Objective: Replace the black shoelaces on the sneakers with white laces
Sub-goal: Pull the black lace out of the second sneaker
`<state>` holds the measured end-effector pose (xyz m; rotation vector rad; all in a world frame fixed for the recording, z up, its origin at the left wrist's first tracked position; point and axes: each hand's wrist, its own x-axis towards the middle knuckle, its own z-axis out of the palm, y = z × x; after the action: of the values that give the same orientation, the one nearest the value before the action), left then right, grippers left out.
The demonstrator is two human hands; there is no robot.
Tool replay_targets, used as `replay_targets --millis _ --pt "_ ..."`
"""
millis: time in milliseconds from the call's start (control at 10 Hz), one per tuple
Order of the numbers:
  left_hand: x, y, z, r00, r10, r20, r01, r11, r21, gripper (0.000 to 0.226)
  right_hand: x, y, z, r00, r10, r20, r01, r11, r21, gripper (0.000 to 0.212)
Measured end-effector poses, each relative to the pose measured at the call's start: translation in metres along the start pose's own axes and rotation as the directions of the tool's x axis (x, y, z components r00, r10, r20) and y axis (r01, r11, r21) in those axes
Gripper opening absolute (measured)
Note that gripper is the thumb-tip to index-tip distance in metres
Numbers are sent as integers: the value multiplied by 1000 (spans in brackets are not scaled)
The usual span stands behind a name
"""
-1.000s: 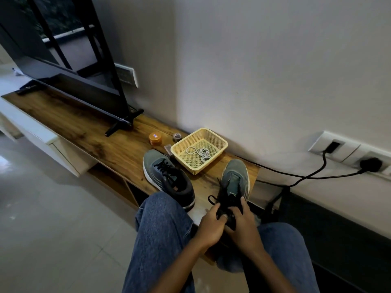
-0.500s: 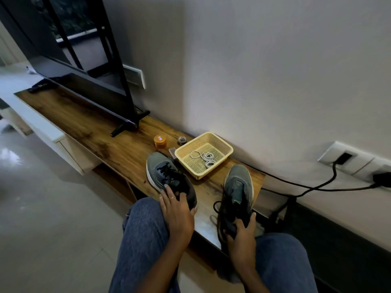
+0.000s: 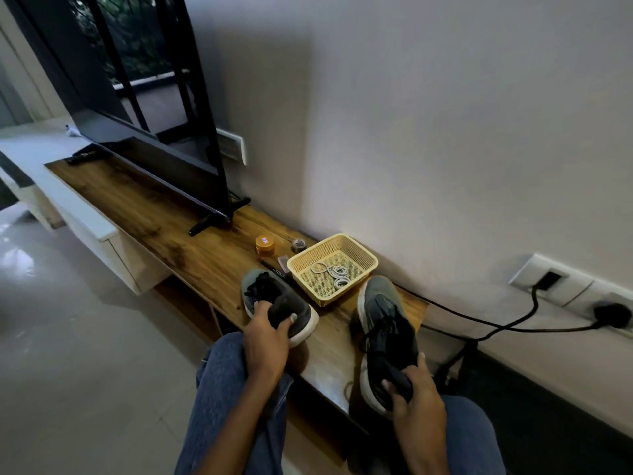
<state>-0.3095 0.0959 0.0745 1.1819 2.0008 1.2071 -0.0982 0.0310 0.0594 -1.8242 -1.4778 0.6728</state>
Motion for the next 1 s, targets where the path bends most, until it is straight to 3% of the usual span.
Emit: replay_targets --millis 200,300,400,600,700,800,900,1000 --pt "-12 11 -51 994 64 -93 -73 993 -98 25 -19 -5 -3 978 -146 148 137 988 68 45" --pt "-13 17 -73 984 98 -146 -115 987 -110 25 -23 -1 9 942 -189 277 213 975 -60 49" --pt "-14 21 -87 975 124 -186 -146 983 -111 23 -21 -9 27 915 -224 336 271 957 -99 29" --pt "-29 19 -88 980 144 -139 -161 979 -123 35 15 -36 81 859 -301 415 374 921 -107 16" --pt "-41 17 -80 988 134 -78 -141 986 -93 33 31 -42 106 862 -225 455 332 928 -170 34" --pt "-52 17 -70 995 91 -28 -92 994 -58 31 39 -45 115 859 -243 451 323 940 -107 48" --pt "-60 14 -59 995 98 11 -98 994 -53 40 44 -39 117 856 -239 458 233 970 71 59" --pt "-66 13 -50 989 120 90 -114 992 -61 64 52 -28 109 858 -160 489 123 987 108 69"
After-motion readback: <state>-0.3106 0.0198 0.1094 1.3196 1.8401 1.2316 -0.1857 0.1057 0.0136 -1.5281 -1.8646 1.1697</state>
